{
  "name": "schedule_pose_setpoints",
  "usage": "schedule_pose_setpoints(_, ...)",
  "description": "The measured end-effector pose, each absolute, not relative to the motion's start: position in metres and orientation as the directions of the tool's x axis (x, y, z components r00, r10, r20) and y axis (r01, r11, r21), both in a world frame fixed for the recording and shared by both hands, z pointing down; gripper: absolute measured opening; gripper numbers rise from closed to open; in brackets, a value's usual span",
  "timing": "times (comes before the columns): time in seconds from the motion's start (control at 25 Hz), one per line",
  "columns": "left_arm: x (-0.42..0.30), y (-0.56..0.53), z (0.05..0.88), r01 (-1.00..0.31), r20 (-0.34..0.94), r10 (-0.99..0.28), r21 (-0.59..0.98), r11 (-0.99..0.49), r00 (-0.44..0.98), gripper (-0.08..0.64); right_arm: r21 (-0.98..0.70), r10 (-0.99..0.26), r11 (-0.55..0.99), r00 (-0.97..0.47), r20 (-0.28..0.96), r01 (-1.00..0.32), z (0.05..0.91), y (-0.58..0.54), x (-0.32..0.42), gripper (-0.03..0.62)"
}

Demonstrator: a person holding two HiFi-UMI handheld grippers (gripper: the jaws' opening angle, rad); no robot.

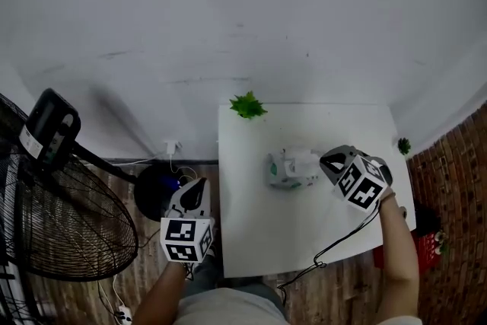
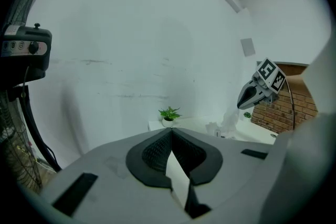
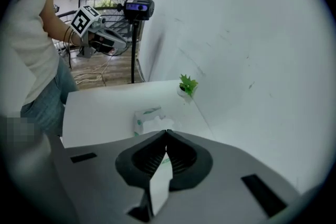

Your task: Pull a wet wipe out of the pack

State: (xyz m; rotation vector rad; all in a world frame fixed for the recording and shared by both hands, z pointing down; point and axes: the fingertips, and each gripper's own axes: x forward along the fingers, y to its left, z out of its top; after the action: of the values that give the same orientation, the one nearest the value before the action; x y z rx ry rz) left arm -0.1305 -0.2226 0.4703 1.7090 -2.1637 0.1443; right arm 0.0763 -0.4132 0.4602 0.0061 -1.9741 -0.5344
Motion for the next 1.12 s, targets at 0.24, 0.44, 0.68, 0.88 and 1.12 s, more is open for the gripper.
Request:
schedule_pose_setpoints(0.24, -0.137, -0.241, 0.452, -0.947, 0.293, -0.940, 0.210, 0.243, -0.176, 0.000, 0.428, -0.355, 0.904, -0.577, 0.735, -0.010, 0.427, -0.416, 0.081, 0.005)
schedule_pose_setpoints(0.44, -0.143, -0.263, 0.434, -0.941, 0.253, -0.953, 0.247, 0.230, -0.167, 0.000, 0.375, -0.498, 0.865, -0.668, 0.553, -0.335, 0.394, -0.418, 0.092, 0.005)
schedule_pose_setpoints(0.68, -0.145, -0.287, 0.405, -0.953, 0.197, -0.968, 0.232, 0.198, -0.153, 0.000, 0.244, -0.713, 0.697, -0.617, 0.333, -0.674, 0.362, -0.419, 0.130, 0.005)
schedule_pose_setpoints(0.88, -0.139, -0.310, 0.375, -0.970, 0.151, -0.982, 0.195, 0.142, -0.114, 0.000, 0.105, -0.852, 0.507, -0.478, 0.213, -0.856, 0.351, -0.418, 0.183, 0.005)
schedule_pose_setpoints(1.12, -0.136, -0.329, 0.356, -0.983, 0.126, -0.989, 0.155, 0.100, -0.081, 0.000, -0.050, -0.952, 0.264, -0.269, 0.148, -0.963, 0.359, -0.406, 0.250, 0.005)
